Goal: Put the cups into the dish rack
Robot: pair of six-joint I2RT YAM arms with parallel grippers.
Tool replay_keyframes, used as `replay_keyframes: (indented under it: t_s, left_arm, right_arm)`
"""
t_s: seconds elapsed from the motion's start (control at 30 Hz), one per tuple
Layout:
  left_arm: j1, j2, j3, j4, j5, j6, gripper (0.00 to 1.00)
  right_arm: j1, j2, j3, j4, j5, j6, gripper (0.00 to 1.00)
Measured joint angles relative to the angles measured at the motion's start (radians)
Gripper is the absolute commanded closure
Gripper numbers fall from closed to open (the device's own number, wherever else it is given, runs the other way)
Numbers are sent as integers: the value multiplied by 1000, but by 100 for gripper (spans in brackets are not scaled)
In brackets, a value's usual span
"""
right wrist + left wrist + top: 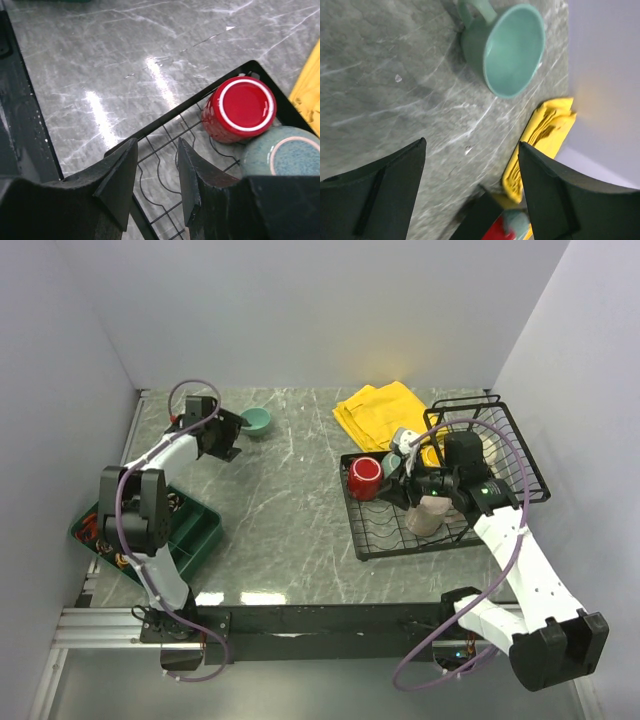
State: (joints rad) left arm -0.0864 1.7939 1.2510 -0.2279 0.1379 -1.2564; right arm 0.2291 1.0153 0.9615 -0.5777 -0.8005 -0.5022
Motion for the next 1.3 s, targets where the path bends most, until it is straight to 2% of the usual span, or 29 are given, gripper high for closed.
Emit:
replay_keyframes:
  t_s: [0.2,0.3,0.7,0.83,0.97,1.13,1.23,1.3]
  left_arm:
    - [-53,39,11,21,-111,-192,22]
    - [-78,105,94,-11,-164,-284,23]
    - [-99,253,255,-106,-270,-399,30]
    - [-100,289,292,-116,-271,-419,36]
    - [-99,317,309,-122,-270,-433,54]
    - [-99,343,323,-123,-265,-433,63]
    - [-99,366,340,-119,-261,-429,64]
    - [-97,383,353,-119,-255,-422,70]
  right_arm:
    - [-16,-2,-33,6,-54,-8,55]
    - [-19,-1,-34,6,-61,-14,55]
    - [-50,5,-39,6,-86,-25,54]
    - [-51,16,-39,2,-88,-33,54]
    - [-60,22,-39,-5,-94,-40,54]
    - [-74,26,-39,-14,-110,-48,54]
    - [-92,27,-39,-19,-126,-55,54]
    - [-106,27,-39,-23,-138,-62,54]
